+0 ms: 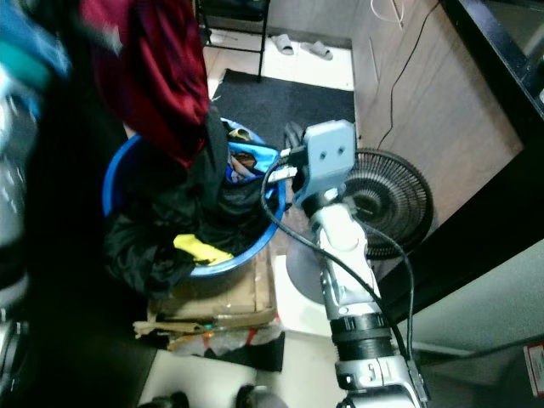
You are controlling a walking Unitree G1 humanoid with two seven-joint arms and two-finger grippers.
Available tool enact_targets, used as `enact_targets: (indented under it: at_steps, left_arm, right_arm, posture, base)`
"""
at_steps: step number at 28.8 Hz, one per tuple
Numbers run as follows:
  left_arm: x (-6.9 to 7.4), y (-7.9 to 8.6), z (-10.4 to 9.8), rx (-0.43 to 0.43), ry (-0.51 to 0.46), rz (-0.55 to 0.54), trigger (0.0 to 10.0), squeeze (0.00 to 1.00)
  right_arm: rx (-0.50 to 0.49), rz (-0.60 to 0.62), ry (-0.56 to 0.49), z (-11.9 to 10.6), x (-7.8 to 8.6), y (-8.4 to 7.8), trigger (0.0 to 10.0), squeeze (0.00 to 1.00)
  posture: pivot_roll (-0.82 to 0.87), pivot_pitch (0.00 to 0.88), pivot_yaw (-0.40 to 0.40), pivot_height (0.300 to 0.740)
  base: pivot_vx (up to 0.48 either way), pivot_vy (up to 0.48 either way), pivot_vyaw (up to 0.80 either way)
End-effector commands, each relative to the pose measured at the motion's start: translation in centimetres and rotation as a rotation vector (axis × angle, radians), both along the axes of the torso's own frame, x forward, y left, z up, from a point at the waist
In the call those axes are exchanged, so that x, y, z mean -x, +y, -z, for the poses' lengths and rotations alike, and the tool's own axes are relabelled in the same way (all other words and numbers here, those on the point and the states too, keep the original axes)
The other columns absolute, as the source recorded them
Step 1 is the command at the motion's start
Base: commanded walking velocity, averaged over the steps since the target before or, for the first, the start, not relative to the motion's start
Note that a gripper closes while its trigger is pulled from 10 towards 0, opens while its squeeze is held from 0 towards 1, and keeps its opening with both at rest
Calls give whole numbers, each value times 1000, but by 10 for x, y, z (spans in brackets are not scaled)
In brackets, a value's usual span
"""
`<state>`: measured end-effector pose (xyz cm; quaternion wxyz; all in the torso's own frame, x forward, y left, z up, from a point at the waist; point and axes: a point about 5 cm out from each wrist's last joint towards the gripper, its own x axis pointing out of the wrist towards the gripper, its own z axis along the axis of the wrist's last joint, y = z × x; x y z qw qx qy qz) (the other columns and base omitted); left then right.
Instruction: Clothes washing
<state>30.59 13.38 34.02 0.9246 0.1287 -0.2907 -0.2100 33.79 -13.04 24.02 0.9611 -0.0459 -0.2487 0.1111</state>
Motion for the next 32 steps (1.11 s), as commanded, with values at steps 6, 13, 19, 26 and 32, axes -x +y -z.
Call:
enact_targets:
  at_steps: [6, 13, 19, 26, 32]
  left_arm:
    - [4, 6, 5, 143, 49, -46, 10000, 0]
    - [-6, 6, 11, 205, 69, -93, 10000, 0]
    - [-9, 9, 13, 234, 93, -110, 10000, 0]
    - [-7, 9, 14, 231, 108, -117, 10000, 0]
    - [-7, 8, 16, 234, 111, -122, 10000, 0]
  right_arm:
    - [-2, -4, -9, -2, 2, 2, 10000, 0]
    - [-26, 11, -28, -10, 2, 2, 10000, 0]
    - [-32, 17, -19, -8, 2, 1, 10000, 0]
    - [-32, 19, -11, -7, 1, 2, 10000, 0]
    - [-33, 22, -1, -5, 1, 2, 10000, 0]
  posture:
    - [11, 67, -2, 740]
    - [-3, 66, 4, 740]
    - [-2, 71, 3, 740]
    - [3, 75, 2, 740]
    - [2, 78, 3, 740]
  base:
    - [0, 0, 0]
    - [0, 0, 0]
    - [0, 0, 0]
    - [-127, 0, 0]
    - [-354, 0, 0]
